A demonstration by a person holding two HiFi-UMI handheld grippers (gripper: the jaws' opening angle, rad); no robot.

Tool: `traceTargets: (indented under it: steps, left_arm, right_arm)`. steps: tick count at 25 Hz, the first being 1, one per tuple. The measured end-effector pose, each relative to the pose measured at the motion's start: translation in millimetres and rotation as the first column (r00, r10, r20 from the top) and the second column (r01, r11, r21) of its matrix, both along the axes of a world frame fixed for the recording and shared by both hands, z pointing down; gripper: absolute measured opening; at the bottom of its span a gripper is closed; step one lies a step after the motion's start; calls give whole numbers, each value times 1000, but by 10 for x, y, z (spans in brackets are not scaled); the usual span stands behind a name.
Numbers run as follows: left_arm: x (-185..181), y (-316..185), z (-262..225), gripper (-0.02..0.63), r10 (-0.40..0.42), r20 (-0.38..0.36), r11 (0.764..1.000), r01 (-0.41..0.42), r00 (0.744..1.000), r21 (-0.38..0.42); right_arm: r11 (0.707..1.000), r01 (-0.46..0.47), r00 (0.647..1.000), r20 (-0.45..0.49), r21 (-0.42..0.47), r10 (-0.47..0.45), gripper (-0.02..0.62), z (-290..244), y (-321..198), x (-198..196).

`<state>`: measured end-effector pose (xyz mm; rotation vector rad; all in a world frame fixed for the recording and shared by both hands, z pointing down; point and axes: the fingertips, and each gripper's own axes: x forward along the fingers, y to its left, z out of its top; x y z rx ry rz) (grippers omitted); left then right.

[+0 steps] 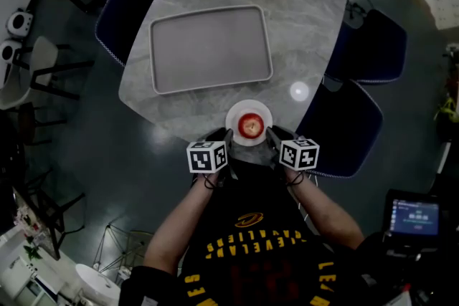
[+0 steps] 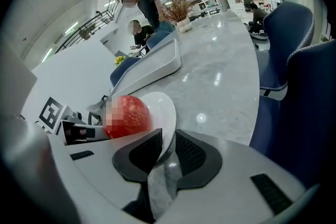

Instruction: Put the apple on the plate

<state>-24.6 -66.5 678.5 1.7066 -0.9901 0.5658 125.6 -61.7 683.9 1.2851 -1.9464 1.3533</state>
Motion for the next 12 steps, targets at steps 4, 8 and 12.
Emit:
traceTargets:
  steps: [4, 8, 12]
  left_arm:
    - [-1, 13, 3, 83, 15, -26, 1000, -15, 1000, -12]
    - [8, 15, -22, 83, 24, -59, 999, -25, 998, -20]
    - [-27, 6, -19, 75, -40, -114, 998, 34, 993, -61]
  right_arm:
    - [1000, -21, 999, 26, -13, 21, 80, -18, -3, -50]
    - [999, -37, 998, 55, -23, 38, 80, -28, 3, -57]
    - [997, -67, 993, 96, -33, 70, 61, -66, -2, -91]
